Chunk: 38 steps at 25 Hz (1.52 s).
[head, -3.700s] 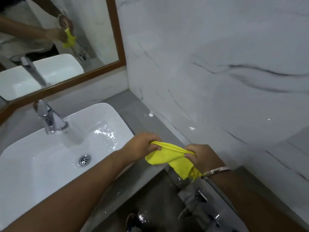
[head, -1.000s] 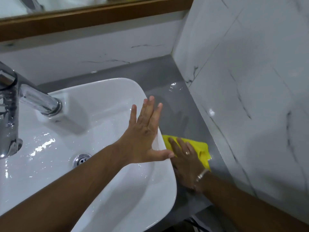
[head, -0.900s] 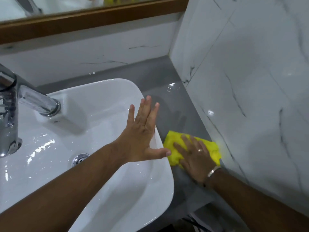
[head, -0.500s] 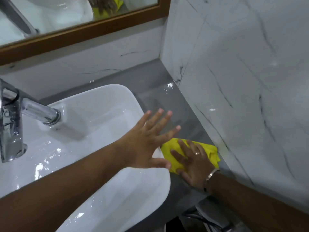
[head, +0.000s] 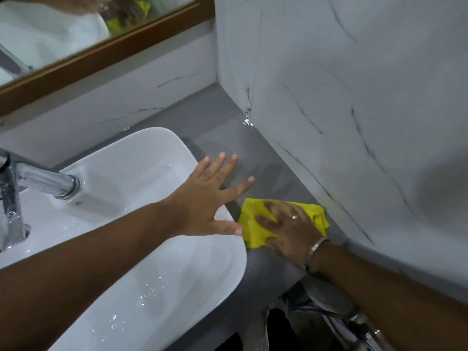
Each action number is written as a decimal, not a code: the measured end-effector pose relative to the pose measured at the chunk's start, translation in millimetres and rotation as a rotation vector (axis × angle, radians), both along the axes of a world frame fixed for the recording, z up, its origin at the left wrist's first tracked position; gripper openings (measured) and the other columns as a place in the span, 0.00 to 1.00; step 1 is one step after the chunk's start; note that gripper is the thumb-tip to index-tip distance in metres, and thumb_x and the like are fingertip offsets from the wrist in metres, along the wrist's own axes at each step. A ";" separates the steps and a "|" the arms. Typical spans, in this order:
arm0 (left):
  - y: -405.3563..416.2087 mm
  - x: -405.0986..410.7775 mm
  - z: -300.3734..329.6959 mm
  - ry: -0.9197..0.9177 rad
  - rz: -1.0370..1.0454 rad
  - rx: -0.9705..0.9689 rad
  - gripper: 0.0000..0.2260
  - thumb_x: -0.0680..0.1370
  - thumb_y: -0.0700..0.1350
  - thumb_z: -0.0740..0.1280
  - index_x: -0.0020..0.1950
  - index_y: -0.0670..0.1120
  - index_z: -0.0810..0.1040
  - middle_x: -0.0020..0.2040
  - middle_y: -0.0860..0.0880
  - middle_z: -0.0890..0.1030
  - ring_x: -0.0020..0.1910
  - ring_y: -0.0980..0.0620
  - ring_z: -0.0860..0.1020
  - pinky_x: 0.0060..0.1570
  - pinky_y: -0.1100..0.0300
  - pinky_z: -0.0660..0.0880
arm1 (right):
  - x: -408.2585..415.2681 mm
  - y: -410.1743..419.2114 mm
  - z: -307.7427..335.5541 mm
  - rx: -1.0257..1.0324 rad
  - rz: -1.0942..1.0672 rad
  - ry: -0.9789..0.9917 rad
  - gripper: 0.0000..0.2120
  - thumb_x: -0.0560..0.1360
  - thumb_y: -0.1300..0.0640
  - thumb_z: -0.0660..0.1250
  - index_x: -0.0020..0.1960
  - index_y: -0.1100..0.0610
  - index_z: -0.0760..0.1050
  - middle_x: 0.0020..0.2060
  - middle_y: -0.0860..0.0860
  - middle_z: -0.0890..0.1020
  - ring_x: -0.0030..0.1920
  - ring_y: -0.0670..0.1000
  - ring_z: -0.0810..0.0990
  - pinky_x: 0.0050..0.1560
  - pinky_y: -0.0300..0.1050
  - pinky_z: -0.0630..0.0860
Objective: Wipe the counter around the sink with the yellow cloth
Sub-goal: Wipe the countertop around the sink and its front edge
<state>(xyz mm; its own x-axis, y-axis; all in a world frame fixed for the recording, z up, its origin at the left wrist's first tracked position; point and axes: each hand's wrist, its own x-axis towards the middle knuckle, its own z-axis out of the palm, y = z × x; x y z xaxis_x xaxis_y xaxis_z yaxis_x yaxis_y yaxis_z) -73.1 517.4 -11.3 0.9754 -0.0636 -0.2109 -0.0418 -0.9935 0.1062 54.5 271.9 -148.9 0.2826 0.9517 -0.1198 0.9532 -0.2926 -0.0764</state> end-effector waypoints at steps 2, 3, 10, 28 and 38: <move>-0.5 -0.5 -1.5 -0.004 0.012 0.003 0.43 0.71 0.77 0.49 0.79 0.58 0.44 0.80 0.38 0.42 0.78 0.37 0.39 0.75 0.41 0.40 | 21.7 10.4 5.2 -0.025 -0.262 -0.029 0.29 0.72 0.37 0.56 0.72 0.40 0.58 0.73 0.55 0.66 0.67 0.63 0.69 0.64 0.60 0.67; -1.2 -0.2 -1.7 -0.001 0.016 0.002 0.43 0.70 0.78 0.49 0.79 0.58 0.44 0.80 0.38 0.41 0.78 0.37 0.39 0.75 0.41 0.40 | 19.7 25.5 8.3 -0.043 -0.415 -0.008 0.30 0.73 0.38 0.56 0.73 0.42 0.57 0.74 0.57 0.64 0.68 0.64 0.67 0.64 0.61 0.65; -0.9 -0.4 -1.3 -0.007 0.026 -0.035 0.45 0.70 0.78 0.49 0.79 0.56 0.43 0.79 0.40 0.39 0.76 0.41 0.35 0.73 0.43 0.35 | -49.0 -18.3 12.8 0.010 -0.091 0.053 0.30 0.71 0.37 0.57 0.72 0.40 0.58 0.71 0.54 0.69 0.64 0.62 0.71 0.59 0.58 0.71; -2.2 0.8 -1.1 0.016 0.056 -0.007 0.49 0.68 0.79 0.49 0.80 0.52 0.42 0.80 0.41 0.40 0.78 0.39 0.39 0.73 0.43 0.35 | -90.9 13.1 9.7 0.085 -0.480 0.117 0.27 0.72 0.51 0.55 0.72 0.46 0.62 0.70 0.56 0.70 0.65 0.59 0.73 0.61 0.54 0.75; -1.8 -0.9 0.9 -0.007 0.055 -0.052 0.48 0.68 0.78 0.52 0.80 0.55 0.44 0.80 0.41 0.42 0.79 0.38 0.41 0.73 0.41 0.37 | -49.7 -4.3 6.2 0.104 -0.618 0.020 0.30 0.74 0.46 0.60 0.74 0.51 0.61 0.73 0.60 0.65 0.69 0.64 0.67 0.65 0.61 0.67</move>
<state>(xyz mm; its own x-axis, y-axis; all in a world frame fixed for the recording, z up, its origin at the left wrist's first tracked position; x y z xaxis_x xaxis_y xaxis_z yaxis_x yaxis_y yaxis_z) -73.9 515.7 -10.4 0.9793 -0.0205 -0.2015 0.0118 -0.9874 0.1579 4.8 267.5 -142.7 0.7830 0.6202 -0.0463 0.6084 -0.7793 -0.1501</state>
